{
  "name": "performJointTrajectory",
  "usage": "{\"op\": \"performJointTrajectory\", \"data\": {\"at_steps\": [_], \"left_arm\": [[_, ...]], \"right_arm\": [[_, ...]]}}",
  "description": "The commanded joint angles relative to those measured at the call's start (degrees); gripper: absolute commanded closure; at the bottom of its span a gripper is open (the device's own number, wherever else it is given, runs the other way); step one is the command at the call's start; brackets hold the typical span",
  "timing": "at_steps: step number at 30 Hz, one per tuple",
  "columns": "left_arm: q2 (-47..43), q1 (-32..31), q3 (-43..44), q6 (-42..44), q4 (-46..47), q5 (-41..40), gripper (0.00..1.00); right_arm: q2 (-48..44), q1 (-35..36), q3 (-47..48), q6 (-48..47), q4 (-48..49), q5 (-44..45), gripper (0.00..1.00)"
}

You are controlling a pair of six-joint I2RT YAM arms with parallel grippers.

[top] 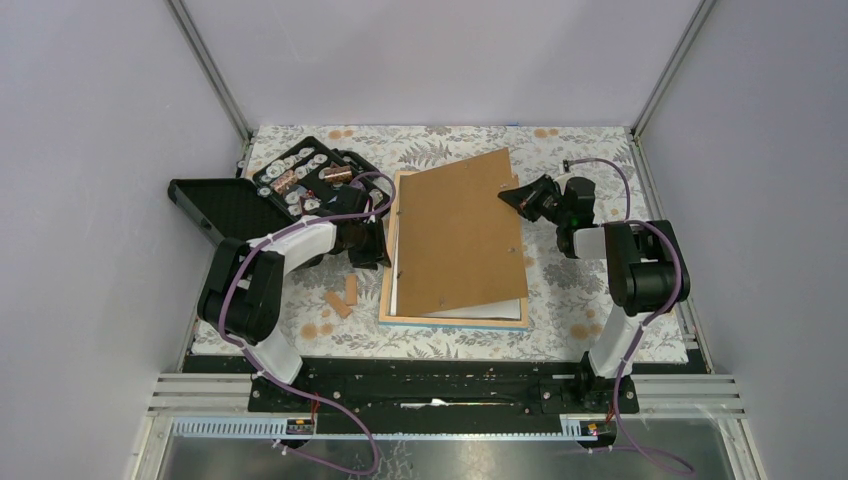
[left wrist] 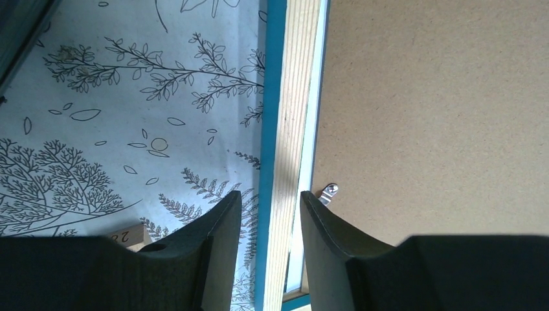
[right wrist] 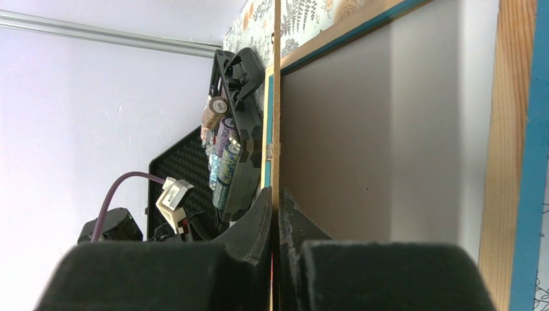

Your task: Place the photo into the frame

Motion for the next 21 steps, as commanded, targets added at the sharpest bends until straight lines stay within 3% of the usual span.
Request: {"op": "performJointTrajectory", "data": {"at_steps": [1,14,21], "left_arm": [[0.5,0.3,-0.2,0.0,1.7,1.6,0.59],[2.3,0.1,-1.5,-1.4,4.5,9.3,0.67],[0.3,0.1,-2.4,-2.2,6.3,12.1,0.68]], "right_arm": [[1.7,-0.3,1.6,-1.2,6.4,1.1,1.00],[5.4,3.0,-6.4,4.1,20.4,3.9,1.00],[5.2,4.4,-9.7,2.1,19.6,7.4,1.00]]}}
